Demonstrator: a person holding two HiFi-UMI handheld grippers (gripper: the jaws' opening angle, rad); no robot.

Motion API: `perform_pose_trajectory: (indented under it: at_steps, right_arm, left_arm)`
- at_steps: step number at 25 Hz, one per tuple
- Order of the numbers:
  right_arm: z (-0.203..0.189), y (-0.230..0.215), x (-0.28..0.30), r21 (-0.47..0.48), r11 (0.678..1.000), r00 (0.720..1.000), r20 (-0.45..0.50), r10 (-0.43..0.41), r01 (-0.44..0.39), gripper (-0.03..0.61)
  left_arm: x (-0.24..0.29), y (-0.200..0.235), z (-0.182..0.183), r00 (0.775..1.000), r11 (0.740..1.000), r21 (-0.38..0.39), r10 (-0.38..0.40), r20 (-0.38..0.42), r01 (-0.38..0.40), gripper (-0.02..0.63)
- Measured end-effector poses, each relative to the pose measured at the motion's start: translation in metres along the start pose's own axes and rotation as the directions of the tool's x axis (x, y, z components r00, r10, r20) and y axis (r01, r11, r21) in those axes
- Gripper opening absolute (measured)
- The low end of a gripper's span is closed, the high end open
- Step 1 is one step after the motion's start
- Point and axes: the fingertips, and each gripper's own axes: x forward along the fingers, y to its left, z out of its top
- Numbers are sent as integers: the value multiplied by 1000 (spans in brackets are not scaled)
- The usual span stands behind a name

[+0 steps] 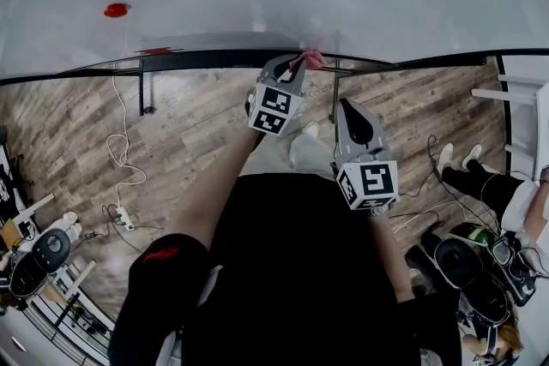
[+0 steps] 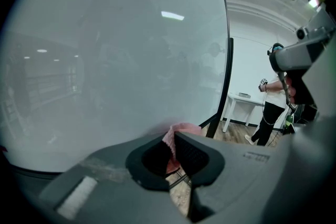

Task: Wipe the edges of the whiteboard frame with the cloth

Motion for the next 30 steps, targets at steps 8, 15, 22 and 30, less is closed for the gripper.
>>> perform_pose_trajectory:
  at_steps: [8, 15, 22, 30]
  right_arm:
    - [4, 15, 17, -2, 1000, 1000, -13, -3, 3, 2]
    - [4, 29, 21, 1, 1000, 1000, -5, -7, 7, 2]
    - [2, 44, 25, 12, 1000, 1000, 3, -20, 20, 2]
    - [-1, 60, 32, 24, 999, 999, 9, -43, 43, 2]
  left_arm:
    - [-6, 21, -4, 1000, 1000, -10, -7, -5, 7, 17]
    - [-16, 29, -9, 1000, 1000, -7, -12, -5, 12, 17]
    - [-28, 40, -16, 1000, 1000, 2, -18, -12, 18, 17]
    - [-36, 52, -24, 999, 999, 16, -36, -19, 36, 17]
